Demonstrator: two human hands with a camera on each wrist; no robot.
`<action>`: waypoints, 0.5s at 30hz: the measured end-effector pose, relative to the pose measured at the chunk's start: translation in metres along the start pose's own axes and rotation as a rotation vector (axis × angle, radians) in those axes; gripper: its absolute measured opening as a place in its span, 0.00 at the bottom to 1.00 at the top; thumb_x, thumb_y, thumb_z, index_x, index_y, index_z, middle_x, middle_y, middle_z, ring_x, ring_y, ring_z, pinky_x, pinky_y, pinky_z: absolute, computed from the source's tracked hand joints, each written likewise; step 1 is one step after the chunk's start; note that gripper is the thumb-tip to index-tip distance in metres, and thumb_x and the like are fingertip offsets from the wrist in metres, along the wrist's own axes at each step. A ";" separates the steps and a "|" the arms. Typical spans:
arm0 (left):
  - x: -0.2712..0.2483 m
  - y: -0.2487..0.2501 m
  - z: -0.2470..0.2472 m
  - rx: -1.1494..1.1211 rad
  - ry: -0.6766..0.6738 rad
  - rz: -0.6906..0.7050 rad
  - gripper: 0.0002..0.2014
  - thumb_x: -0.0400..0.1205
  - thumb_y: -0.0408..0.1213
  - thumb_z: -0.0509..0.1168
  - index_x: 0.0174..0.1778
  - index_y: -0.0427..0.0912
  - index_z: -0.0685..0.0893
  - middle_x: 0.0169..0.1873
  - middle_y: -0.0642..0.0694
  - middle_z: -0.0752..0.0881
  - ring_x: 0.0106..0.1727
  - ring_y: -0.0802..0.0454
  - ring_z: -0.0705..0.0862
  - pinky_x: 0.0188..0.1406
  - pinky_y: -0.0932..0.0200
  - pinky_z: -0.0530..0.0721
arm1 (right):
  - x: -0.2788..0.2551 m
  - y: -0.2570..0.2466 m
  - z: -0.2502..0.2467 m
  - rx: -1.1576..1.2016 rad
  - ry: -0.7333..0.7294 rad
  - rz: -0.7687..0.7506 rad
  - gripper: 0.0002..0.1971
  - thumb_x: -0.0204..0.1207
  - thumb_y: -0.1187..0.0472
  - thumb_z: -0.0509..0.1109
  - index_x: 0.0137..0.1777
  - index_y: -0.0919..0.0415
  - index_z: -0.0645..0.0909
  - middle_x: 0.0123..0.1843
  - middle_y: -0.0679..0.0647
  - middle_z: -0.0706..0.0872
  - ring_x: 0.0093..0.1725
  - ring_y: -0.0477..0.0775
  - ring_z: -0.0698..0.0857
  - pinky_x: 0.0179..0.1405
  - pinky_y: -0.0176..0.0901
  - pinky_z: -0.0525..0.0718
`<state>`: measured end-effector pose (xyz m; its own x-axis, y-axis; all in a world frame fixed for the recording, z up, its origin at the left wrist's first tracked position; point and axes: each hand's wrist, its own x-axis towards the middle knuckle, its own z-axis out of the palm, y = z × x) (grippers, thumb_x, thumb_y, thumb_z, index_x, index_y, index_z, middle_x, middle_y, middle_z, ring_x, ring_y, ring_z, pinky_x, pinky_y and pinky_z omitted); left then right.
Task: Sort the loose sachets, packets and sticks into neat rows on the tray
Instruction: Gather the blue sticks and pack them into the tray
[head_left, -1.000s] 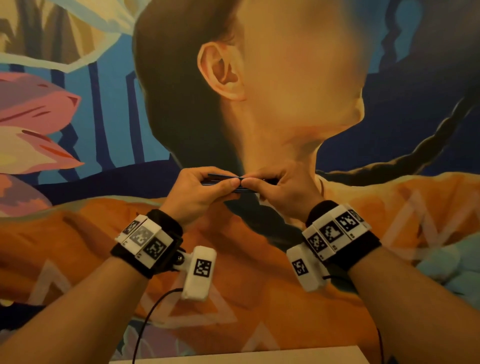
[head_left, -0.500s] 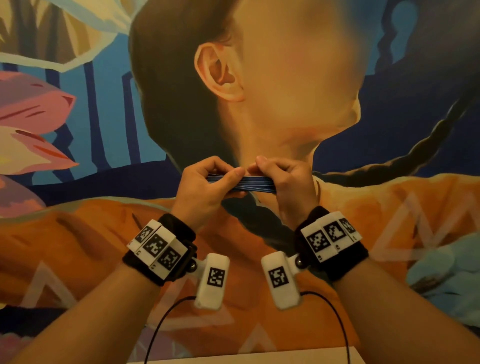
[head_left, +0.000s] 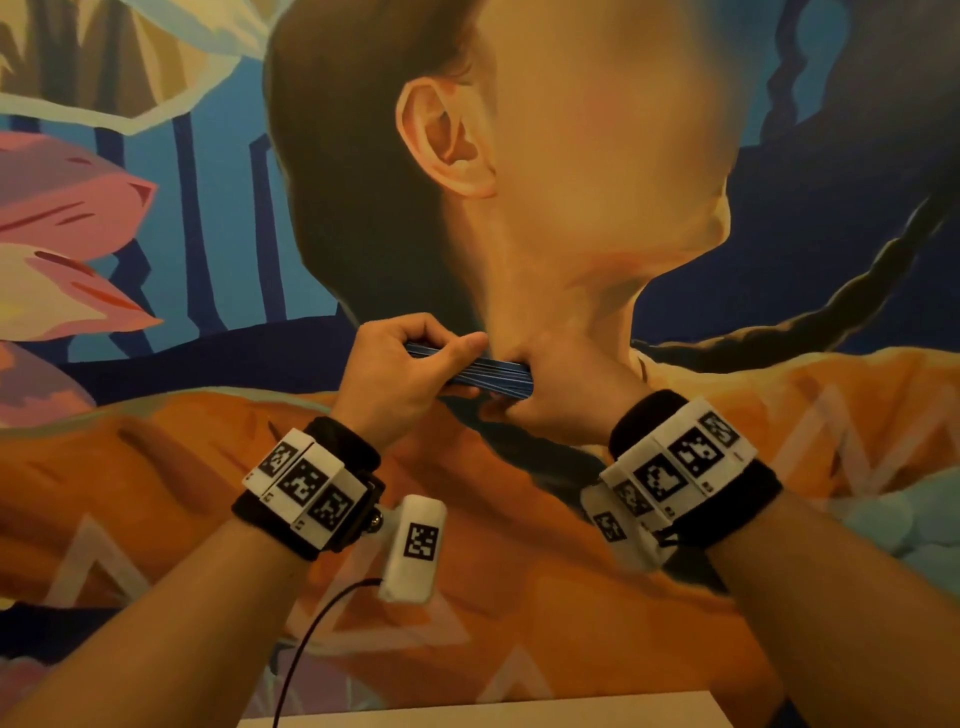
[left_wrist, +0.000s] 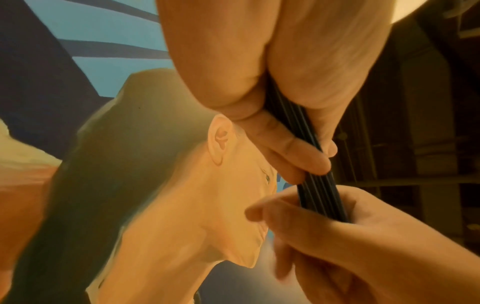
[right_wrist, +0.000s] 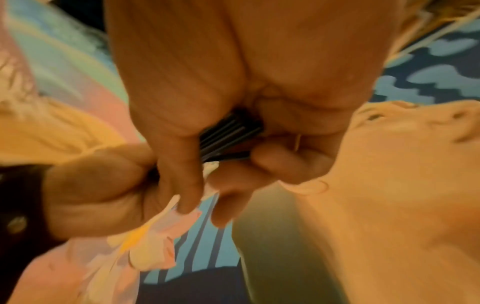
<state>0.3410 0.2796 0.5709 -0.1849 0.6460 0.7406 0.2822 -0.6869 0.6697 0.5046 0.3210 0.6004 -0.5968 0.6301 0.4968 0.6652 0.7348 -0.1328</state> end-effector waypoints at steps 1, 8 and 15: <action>0.000 0.001 0.002 0.007 -0.008 0.004 0.10 0.78 0.35 0.72 0.41 0.30 0.84 0.30 0.52 0.90 0.37 0.55 0.92 0.31 0.68 0.86 | 0.000 -0.003 -0.001 -0.055 0.016 0.034 0.05 0.78 0.53 0.72 0.48 0.52 0.86 0.35 0.47 0.83 0.38 0.50 0.83 0.36 0.47 0.81; 0.006 -0.004 0.008 0.101 0.038 -0.253 0.19 0.87 0.51 0.61 0.44 0.39 0.87 0.24 0.50 0.82 0.23 0.54 0.79 0.20 0.63 0.75 | -0.006 -0.002 -0.002 -0.380 0.198 0.040 0.09 0.83 0.56 0.61 0.53 0.49 0.83 0.32 0.47 0.70 0.36 0.52 0.69 0.24 0.39 0.53; 0.004 -0.019 0.011 0.149 0.190 -0.130 0.22 0.87 0.48 0.63 0.37 0.33 0.85 0.26 0.42 0.79 0.26 0.49 0.75 0.28 0.52 0.72 | -0.009 0.015 0.012 0.352 0.289 -0.114 0.20 0.67 0.45 0.82 0.58 0.47 0.88 0.44 0.38 0.88 0.44 0.38 0.87 0.51 0.32 0.84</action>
<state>0.3456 0.2990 0.5600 -0.3978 0.6417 0.6557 0.3773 -0.5370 0.7545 0.5140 0.3293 0.5834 -0.4745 0.4808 0.7374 0.3797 0.8675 -0.3214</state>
